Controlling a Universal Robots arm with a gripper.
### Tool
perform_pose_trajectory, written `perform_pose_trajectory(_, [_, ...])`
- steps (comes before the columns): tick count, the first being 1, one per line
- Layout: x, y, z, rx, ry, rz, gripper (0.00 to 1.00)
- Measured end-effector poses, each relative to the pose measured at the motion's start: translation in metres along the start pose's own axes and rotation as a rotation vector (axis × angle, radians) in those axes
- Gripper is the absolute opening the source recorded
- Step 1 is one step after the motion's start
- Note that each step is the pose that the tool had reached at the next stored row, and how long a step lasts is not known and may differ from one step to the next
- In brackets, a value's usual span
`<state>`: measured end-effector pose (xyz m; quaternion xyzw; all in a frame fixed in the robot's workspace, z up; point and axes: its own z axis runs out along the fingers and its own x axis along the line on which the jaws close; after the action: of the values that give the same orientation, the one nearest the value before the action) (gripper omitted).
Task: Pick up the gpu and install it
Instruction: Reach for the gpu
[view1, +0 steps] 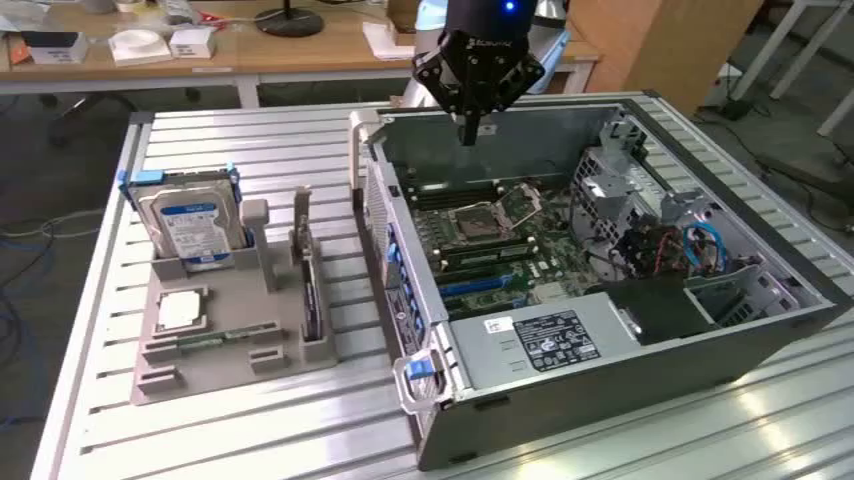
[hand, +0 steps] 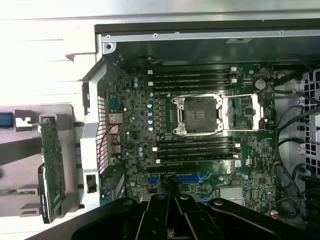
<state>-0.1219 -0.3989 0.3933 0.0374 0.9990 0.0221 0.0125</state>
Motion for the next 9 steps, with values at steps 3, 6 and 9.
perform_pose_trajectory(3, [0.0000,0.0000,0.0000,0.0000,0.0000,0.000,0.10])
perform_pose_trajectory(6, [0.0000,0.0000,0.0000,0.0000,0.0001,0.000,0.10])
perform_pose_trajectory(9, [0.0000,0.0000,0.0000,0.0000,0.0000,0.000,0.10])
